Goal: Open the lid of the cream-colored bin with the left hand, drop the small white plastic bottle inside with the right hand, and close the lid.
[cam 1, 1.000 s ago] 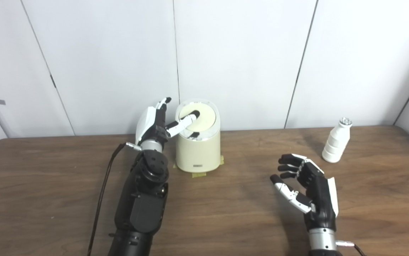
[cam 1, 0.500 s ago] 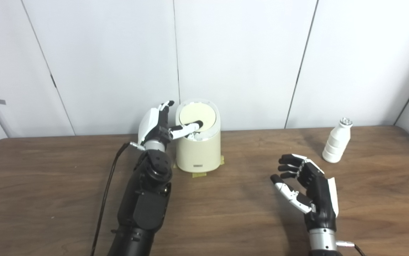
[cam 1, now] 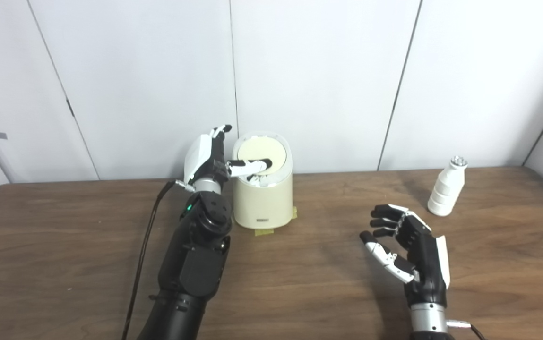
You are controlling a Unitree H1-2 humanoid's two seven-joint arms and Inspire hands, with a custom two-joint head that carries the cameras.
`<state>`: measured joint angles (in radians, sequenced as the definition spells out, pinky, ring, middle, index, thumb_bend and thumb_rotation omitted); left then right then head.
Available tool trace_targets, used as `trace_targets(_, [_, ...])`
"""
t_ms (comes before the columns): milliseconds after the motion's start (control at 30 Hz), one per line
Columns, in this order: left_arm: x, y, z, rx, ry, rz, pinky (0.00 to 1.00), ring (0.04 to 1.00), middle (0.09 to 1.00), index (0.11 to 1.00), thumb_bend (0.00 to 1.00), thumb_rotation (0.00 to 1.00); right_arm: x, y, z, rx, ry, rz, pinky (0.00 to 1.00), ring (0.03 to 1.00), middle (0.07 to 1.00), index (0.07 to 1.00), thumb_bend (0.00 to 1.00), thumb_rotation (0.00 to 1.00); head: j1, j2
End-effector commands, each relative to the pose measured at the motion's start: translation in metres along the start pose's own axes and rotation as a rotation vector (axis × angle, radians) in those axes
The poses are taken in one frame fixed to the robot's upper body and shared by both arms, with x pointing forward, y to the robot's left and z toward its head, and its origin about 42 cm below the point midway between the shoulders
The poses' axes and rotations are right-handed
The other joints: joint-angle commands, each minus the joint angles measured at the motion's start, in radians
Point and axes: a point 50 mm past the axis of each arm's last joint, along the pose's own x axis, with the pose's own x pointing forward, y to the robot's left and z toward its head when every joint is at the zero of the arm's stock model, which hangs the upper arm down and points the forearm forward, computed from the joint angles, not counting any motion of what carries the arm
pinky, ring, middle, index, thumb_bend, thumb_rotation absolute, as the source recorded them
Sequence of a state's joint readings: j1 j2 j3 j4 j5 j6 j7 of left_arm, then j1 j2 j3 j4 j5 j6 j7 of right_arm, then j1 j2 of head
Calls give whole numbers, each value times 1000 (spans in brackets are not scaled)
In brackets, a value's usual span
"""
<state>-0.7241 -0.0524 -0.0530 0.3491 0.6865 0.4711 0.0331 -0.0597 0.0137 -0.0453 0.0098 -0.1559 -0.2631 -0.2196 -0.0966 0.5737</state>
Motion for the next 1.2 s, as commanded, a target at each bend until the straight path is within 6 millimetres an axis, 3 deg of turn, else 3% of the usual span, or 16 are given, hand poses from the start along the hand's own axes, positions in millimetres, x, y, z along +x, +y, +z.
trace_targets(0, [9, 15, 20, 42, -48, 53, 1000, 966, 994, 947, 804, 0, -8, 5, -6, -10, 9, 8, 502, 591, 622, 604, 348, 104, -1, 0])
trace_targets(100, [10, 16, 19, 51, -44, 54, 1000, 918, 998, 953, 788, 0, -7, 5, -6, -18, 8, 9, 504, 590, 620, 604, 343, 97, 1, 1])
trace_targets(367, [12, 18, 16, 86, -29, 44, 1000, 964, 1000, 969, 717, 0, -7, 5, -7, -19, 8, 14, 502, 592, 622, 606, 344, 109, 1, -2])
trace_targets(633, [13, 17, 12, 129, -21, 45, 950, 909, 987, 956, 695, 0, -6, 5, -6, -20, 6, 13, 497, 585, 617, 601, 342, 100, 1, -1])
trace_targets(900, [12, 16, 9, 132, -15, 43, 937, 887, 984, 957, 737, 0, -6, 4, -6, -29, 1, 15, 497, 586, 618, 602, 336, 98, 1, 0])
trace_targets(967, [12, 17, 8, 101, -12, 44, 976, 935, 993, 956, 719, 0, -6, 4, -6, -30, -4, 16, 497, 585, 617, 601, 338, 95, 2, 0])
trace_targets(1000, [11, 17, 8, 87, -13, 46, 993, 969, 997, 953, 677, 90, -6, 4, -6, -26, -2, 16, 497, 586, 617, 600, 338, 91, 2, -1])
trace_targets(1067, [9, 18, 8, 49, -15, 37, 998, 992, 999, 953, 593, 607, -6, 4, -7, -26, 4, 15, 497, 587, 618, 602, 340, 98, 2, -1])
trace_targets(1100, [8, 19, 8, 28, -17, 34, 1000, 996, 1000, 955, 604, 799, -6, 4, -7, -28, 7, 14, 495, 586, 617, 602, 342, 101, 2, -1])
trace_targets(1133, [7, 19, 7, 14, -16, 30, 1000, 999, 1000, 955, 639, 918, -6, 4, -7, -32, 6, 14, 493, 585, 617, 602, 343, 106, 4, -1])
trace_targets(1167, [7, 20, 7, 7, -16, 28, 1000, 1000, 1000, 957, 658, 958, -6, 4, -7, -35, 6, 14, 492, 584, 617, 602, 342, 106, 4, -1])
